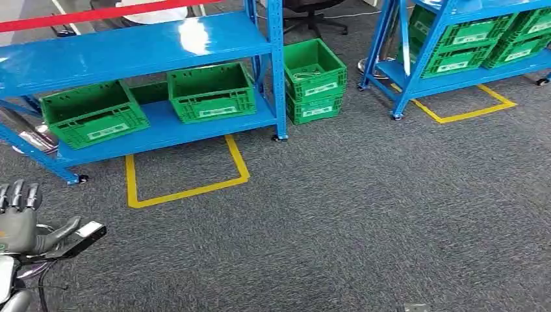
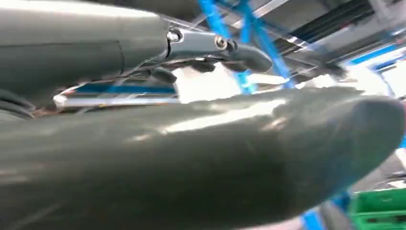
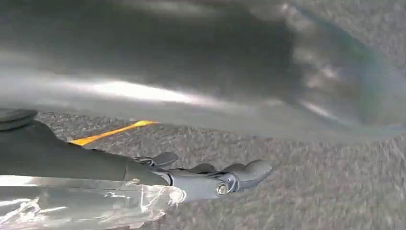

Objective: Take the parts from the cabinet and place them on the table.

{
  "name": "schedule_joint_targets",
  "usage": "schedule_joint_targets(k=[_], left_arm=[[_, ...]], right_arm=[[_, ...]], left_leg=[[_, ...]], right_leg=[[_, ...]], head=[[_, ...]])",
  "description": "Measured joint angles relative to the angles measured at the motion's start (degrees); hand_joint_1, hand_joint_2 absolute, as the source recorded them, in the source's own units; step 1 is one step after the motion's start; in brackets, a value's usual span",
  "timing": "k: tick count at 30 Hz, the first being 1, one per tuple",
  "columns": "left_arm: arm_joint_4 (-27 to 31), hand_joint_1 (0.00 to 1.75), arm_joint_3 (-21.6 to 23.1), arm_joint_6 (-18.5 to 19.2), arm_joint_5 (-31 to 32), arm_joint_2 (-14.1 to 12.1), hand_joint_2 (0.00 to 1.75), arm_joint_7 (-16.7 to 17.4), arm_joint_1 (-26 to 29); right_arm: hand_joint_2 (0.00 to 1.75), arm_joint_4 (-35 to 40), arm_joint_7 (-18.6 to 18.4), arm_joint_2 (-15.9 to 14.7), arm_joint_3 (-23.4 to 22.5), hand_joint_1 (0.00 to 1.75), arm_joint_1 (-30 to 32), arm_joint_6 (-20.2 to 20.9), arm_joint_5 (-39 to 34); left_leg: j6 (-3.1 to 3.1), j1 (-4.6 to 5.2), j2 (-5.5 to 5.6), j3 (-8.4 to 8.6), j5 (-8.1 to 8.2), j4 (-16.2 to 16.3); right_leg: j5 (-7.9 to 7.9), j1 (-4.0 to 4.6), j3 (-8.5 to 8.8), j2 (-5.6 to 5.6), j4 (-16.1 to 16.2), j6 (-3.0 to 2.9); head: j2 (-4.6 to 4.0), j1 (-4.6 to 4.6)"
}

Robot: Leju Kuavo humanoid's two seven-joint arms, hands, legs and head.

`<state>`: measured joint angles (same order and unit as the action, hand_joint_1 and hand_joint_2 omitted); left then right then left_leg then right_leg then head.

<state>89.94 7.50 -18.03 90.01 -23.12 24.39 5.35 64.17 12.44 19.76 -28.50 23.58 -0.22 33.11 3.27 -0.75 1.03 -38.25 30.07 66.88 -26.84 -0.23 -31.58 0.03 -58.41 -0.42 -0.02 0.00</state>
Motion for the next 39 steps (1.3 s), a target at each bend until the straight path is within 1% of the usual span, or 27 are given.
schedule_joint_targets(k=[1,2,3,5,6,7,8,11,12,14,16,17,18,19,21,22,23,27,29,30,32,33,34,35,37,38,39], left_arm=[[0.0,0.0,0.11,0.0,-0.02,0.02,0.0,0.0,0.11],[0.0,0.0,0.18,0.02,-0.02,0.02,0.0,0.0,0.23],[0.0,0.0,0.26,0.02,-0.02,0.02,0.0,0.0,0.3],[0.0,0.0,0.31,0.02,-0.02,-0.02,0.0,0.0,0.3],[0.02,0.0,0.31,0.0,-0.02,-0.07,0.0,0.0,0.27],[0.02,0.0,0.31,0.0,-0.02,-0.09,0.0,0.0,0.19],[0.02,0.0,0.35,0.0,0.0,-0.07,0.0,0.0,-0.13],[0.04,0.0,0.39,0.02,-0.02,-0.09,0.0,0.0,0.21],[0.06,0.0,0.39,0.0,0.0,-0.09,0.0,0.0,0.19],[0.17,0.0,0.39,0.0,0.0,-0.09,0.0,0.0,0.08],[0.17,0.0,0.55,0.0,0.0,0.02,0.0,0.0,0.1],[0.17,0.0,0.59,0.0,0.0,0.07,0.0,0.0,0.16],[0.17,0.0,0.63,0.02,0.0,0.13,0.0,0.0,0.17],[0.17,0.0,0.66,0.02,0.0,0.2,0.0,0.0,0.17],[0.18,0.0,0.68,0.02,0.0,0.31,0.0,0.0,0.16],[0.17,0.0,0.68,0.02,0.0,0.33,0.0,0.0,0.15],[0.17,0.0,0.68,0.02,0.0,0.31,0.0,0.0,0.15],[0.2,0.0,0.66,0.02,0.0,0.22,0.0,0.0,0.38],[0.22,0.0,0.61,0.02,0.0,0.13,0.0,0.0,0.32],[0.2,0.0,0.61,0.02,0.0,0.15,0.0,0.0,0.14],[0.2,0.0,0.68,0.07,0.0,0.2,0.0,0.0,0.31],[0.2,0.0,0.68,0.09,-0.02,0.24,0.0,0.0,0.46],[0.2,0.0,0.68,0.09,0.0,0.3,0.0,-0.02,0.54],[0.2,0.0,0.64,0.09,0.0,0.41,0.0,-0.37,0.54],[0.22,0.0,-0.07,0.09,-0.09,0.96,0.0,-2.45,0.52],[0.22,0.0,-0.79,0.07,-0.11,1.56,0.0,-3.7,0.42],[0.33,0.0,-1.57,0.02,-0.32,2.29,0.0,-4.72,0.35]], right_arm=[[0.0,-0.07,0.0,0.0,-0.04,0.0,-0.01,-0.02,0.0],[0.0,-0.13,0.0,0.0,-0.07,0.0,-0.01,-0.02,0.0],[0.0,-0.2,0.0,0.0,-0.13,0.0,-0.03,-0.02,0.0],[0.0,-0.28,0.0,0.0,-0.2,0.0,-0.17,-0.02,0.0],[0.0,-0.29,0.0,0.02,-0.2,0.0,-0.24,-0.02,0.0],[0.0,-0.29,0.0,0.02,-0.2,0.0,-0.27,-0.02,0.0],[0.0,-0.31,0.0,0.02,-0.22,0.0,-0.26,-0.02,0.0],[0.0,-0.35,0.02,0.02,-0.28,0.0,-0.35,-0.02,0.0],[0.0,-0.35,0.02,0.02,-0.28,0.0,-0.38,-0.02,0.0],[0.0,-0.37,0.07,0.02,-0.26,0.0,-0.42,-0.02,0.0],[0.0,-0.46,0.04,0.02,-0.26,0.0,-0.3,-0.02,0.0],[0.0,-0.53,0.02,0.02,-0.28,0.0,-0.27,-0.02,0.0],[0.0,-0.61,0.02,0.02,-0.33,0.0,-0.24,-0.02,0.0],[0.0,-0.64,0.02,0.02,-0.35,0.0,-0.26,-0.02,0.0],[0.0,-0.64,0.02,0.02,-0.39,0.0,-0.28,-0.04,0.0],[0.0,-0.64,0.02,0.02,-0.44,0.0,-0.27,-0.04,0.0],[0.0,-0.72,0.02,0.02,-0.44,0.0,-0.37,-0.04,0.0],[0.0,-0.77,0.04,0.05,-0.57,0.0,-0.38,-0.06,0.0],[0.0,-0.77,0.11,0.09,-0.63,0.0,-0.49,-0.06,0.0],[0.0,-0.77,0.09,0.11,-0.7,0.0,-0.38,-0.06,0.0],[0.0,-0.79,0.11,0.11,-0.79,0.0,-0.29,0.02,-0.15],[0.0,-0.83,0.09,0.11,-0.81,0.0,-0.31,0.26,-0.61],[0.0,-0.85,0.04,0.11,-0.85,0.0,-0.34,0.53,-0.99],[0.0,-0.9,-0.26,0.11,-0.92,0.0,-0.39,0.79,-1.22],[0.0,-0.92,-0.92,0.15,-0.94,0.0,-0.49,0.85,-1.46],[0.0,-0.92,-1.16,0.15,-0.96,0.0,-0.48,0.83,-1.75],[0.0,-0.92,-1.44,0.15,-0.94,0.0,-0.45,0.79,-1.92]], left_leg=[[0.1,-0.02,-0.2,-2.43,1.94,5.11],[0.12,-0.02,-0.22,-3.63,2.39,7.53],[0.08,0.0,-0.22,-3.44,1.51,7.24],[-0.14,0.01,-0.59,0.59,-3.21,-0.54],[-0.31,0.07,-2.03,3.81,-5.63,-6.37],[-0.45,0.3,-4.52,5.78,-5.97,-9.9],[-0.84,0.6,-4.23,5.99,-5.67,-10.86],[-1.75,0.76,-2.7,5.56,-5.74,-10.79],[-2.25,0.25,-2.14,5.72,-6.07,-11.1],[-2.81,0.06,-1.48,5.74,-6.14,-11.1],[-2.96,0.07,-0.45,5.57,-6.23,-11.07],[-2.96,0.11,0.14,5.56,-6.23,-11.06],[-2.95,0.11,0.69,5.61,-6.23,-11.05],[-2.95,0.1,1.27,5.65,-6.23,-11.03],[-2.8,0.0,2.48,5.84,-6.18,-11.02],[-2.55,-0.05,2.88,5.85,-6.15,-11.0],[-2.17,0.25,3.46,5.6,-6.08,-10.71],[-0.78,-0.16,5.09,4.99,-6.71,-11.0],[-0.43,0.09,1.02,3.63,-4.1,-7.76],[-0.18,0.06,0.11,1.55,-1.56,-3.27],[0.11,-0.08,-0.25,-2.62,2.26,5.67],[0.2,-0.11,-0.25,-3.44,2.46,7.51],[0.2,-0.13,-0.26,-2.63,1.23,6.44],[0.13,-0.17,-0.29,-0.6,-1.01,2.79],[-0.07,-0.19,-0.98,5.3,-5.3,-7.41],[-0.1,-0.06,-1.76,6.89,-4.79,-10.45],[-0.66,0.01,-1.41,6.89,-4.88,-10.87]], right_leg=[[-0.03,0.06,-0.1,-0.63,0.0,-0.06],[-0.04,0.1,-0.14,-1.15,-0.01,-0.07],[-0.06,0.11,-0.1,-1.66,-0.01,-0.07],[-0.19,0.11,0.11,-2.69,-0.01,0.02],[-0.33,0.11,0.32,-3.16,-0.01,0.15],[-0.46,0.37,0.46,-3.48,-0.02,0.36],[-0.81,0.79,0.25,-3.74,-0.34,0.79],[-0.77,0.72,0.92,-5.29,0.3,1.56],[-1.11,0.69,0.69,-5.47,0.12,1.98],[-4.24,0.44,-1.3,-1.52,-4.72,2.61],[-8.42,0.32,-6.23,-0.35,-14.71,2.94],[-9.09,0.32,-8.03,-0.27,-17.88,2.97],[-8.23,0.3,-8.46,-0.27,-18.06,2.92],[-6.28,0.28,-7.67,-0.23,-15.79,2.86],[-0.95,0.11,-3.15,0.71,-5.92,2.58],[0.49,-0.13,-1.04,2.66,-1.54,2.56],[-0.22,-0.27,-0.64,3.84,-0.24,2.47],[0.44,-0.1,-0.37,1.9,-0.26,1.09],[0.6,-0.22,-0.39,0.96,-0.01,0.25],[0.62,-0.17,-0.5,0.38,-0.01,0.13],[0.6,-0.09,-0.82,-0.33,-0.02,0.02],[0.63,-0.08,-0.9,-0.66,-0.03,0.03],[0.64,-0.09,-0.9,-0.98,-0.03,0.06],[0.67,-0.09,-0.85,-1.23,-0.03,0.12],[0.66,-0.12,-0.61,-1.49,-0.06,0.4],[0.57,0.35,-0.66,-1.57,-0.18,0.79],[0.51,0.52,-0.84,-1.56,-0.32,1.07]], head=[[0.0,-0.02],[0.0,0.0],[0.0,0.0],[0.0,0.02],[0.0,0.0],[0.0,-0.04],[0.0,-0.13],[0.0,0.13],[0.0,0.09],[0.0,0.55],[0.0,0.66],[0.0,0.61],[0.0,0.63],[0.0,0.66],[0.0,0.63],[0.0,0.66],[0.0,0.59],[0.0,0.57],[0.0,0.11],[0.0,0.0],[0.0,0.02],[0.0,0.02],[0.0,0.02],[0.0,0.02],[0.0,0.0],[0.0,0.0],[0.0,0.02]])
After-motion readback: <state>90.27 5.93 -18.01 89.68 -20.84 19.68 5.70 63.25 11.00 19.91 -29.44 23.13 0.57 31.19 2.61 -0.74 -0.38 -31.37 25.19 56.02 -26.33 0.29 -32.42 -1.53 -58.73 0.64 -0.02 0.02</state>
